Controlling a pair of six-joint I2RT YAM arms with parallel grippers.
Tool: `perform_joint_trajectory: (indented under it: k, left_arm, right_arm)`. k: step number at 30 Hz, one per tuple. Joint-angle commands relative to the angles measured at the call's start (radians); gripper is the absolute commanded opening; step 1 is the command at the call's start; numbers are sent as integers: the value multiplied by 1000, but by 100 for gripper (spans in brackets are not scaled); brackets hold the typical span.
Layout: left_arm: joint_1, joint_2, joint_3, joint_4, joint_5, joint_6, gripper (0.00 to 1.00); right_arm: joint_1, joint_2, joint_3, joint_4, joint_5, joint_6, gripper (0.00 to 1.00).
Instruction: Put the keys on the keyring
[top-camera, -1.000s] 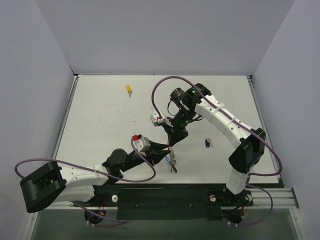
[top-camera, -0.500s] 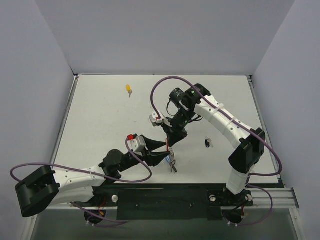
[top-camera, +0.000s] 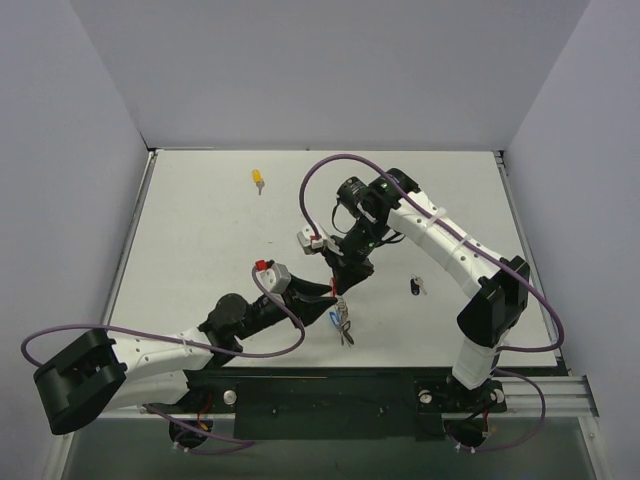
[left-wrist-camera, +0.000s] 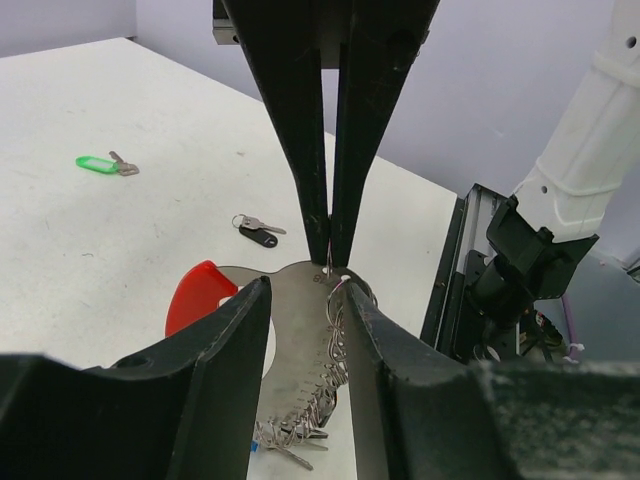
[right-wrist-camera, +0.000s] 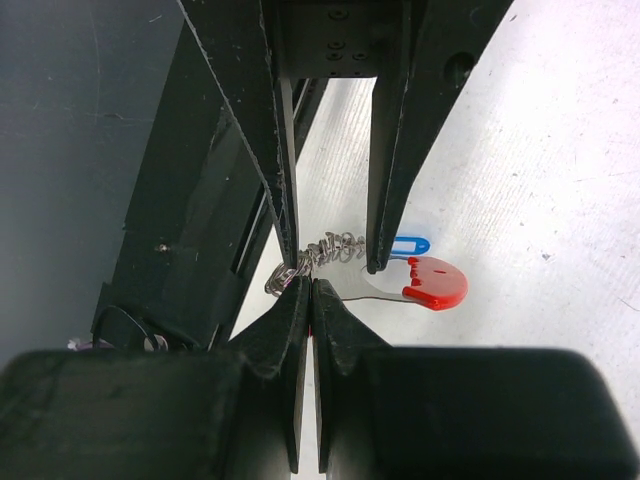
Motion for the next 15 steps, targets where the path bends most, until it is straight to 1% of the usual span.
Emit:
perform_joint_trajectory:
  k: [1, 5, 7, 8, 11, 12, 13, 14, 15]
  left_arm:
    - [3, -19, -15, 57, 32, 14, 45]
    - [3, -58, -18, -10, 35, 27, 46]
    - [3, -73, -18, -31, 31, -7, 52]
    - [3, -84, -17, -41, 18, -18, 55]
    - [-3, -126, -18, -105, -6, -65, 59]
    - [-6, -149, -18, -122, -32, -74, 60]
    - [-13, -162, -17, -151, -48, -82, 61]
    - [-17, -177, -12, -166, -86, -82, 61]
    - [-20, -183, -9, -203, -106, -79, 62]
  right_arm:
    - [6, 8, 27, -15, -23, 28, 0]
    - [6, 6, 26, 43, 20, 129, 0]
    - [7, 5, 24, 84, 41, 203, 0]
    - [6, 3, 23, 119, 52, 262, 0]
    - [7, -10, 3, 208, 112, 395, 0]
    - [7, -16, -3, 256, 124, 466, 0]
    - [10, -29, -22, 282, 161, 500, 0]
    - [9, -32, -30, 337, 181, 578, 0]
    - [9, -43, -48, 391, 211, 621, 0]
